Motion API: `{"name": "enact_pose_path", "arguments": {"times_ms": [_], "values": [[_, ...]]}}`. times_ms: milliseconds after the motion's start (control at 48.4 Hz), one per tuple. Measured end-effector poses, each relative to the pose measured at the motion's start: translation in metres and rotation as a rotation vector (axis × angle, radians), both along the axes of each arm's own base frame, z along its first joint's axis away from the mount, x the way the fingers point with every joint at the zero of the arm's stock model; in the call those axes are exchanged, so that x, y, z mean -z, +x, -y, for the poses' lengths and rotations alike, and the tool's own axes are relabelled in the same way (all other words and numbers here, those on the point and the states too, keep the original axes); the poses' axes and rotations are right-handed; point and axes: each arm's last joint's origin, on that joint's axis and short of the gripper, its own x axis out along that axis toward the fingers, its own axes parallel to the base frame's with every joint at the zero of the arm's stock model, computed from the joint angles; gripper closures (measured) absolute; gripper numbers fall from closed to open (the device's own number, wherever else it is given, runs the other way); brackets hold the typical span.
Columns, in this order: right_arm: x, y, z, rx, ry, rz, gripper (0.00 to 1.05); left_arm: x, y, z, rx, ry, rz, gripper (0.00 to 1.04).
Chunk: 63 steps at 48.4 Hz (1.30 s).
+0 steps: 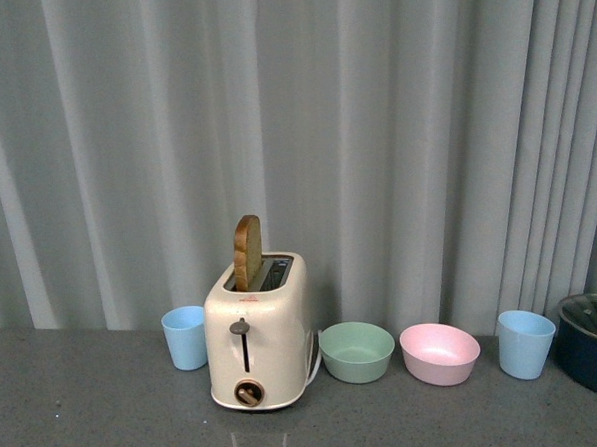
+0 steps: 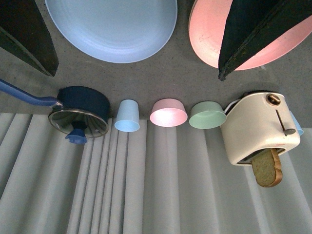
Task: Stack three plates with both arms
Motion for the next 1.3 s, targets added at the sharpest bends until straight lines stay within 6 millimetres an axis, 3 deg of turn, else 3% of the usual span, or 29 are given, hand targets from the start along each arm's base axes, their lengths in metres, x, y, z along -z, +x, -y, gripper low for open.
{"name": "enact_pose_path", "arguments": {"times_ms": [683, 827, 1075, 1200, 1303], "values": [[0.000, 0.000, 0.000, 0.000, 0.000, 0.000, 0.07, 0.003, -0.015, 0.000, 0.000, -0.001, -0.007, 1.00], [0.000, 0.000, 0.000, 0.000, 0.000, 0.000, 0.07, 0.003, -0.015, 0.000, 0.000, 0.000, -0.007, 0.67], [0.000, 0.000, 0.000, 0.007, 0.000, -0.002, 0.07, 0.003, -0.015, 0.000, 0.000, 0.000, -0.007, 0.28], [-0.007, 0.010, 0.007, 0.314, -0.033, -0.116, 0.07, 0.003, -0.015, 0.000, -0.003, 0.000, -0.007, 0.07], [-0.022, 0.032, 0.023, 0.393, -0.037, -0.119, 0.07, 0.003, -0.015, 0.000, 0.000, 0.000, -0.007, 0.08]]}}
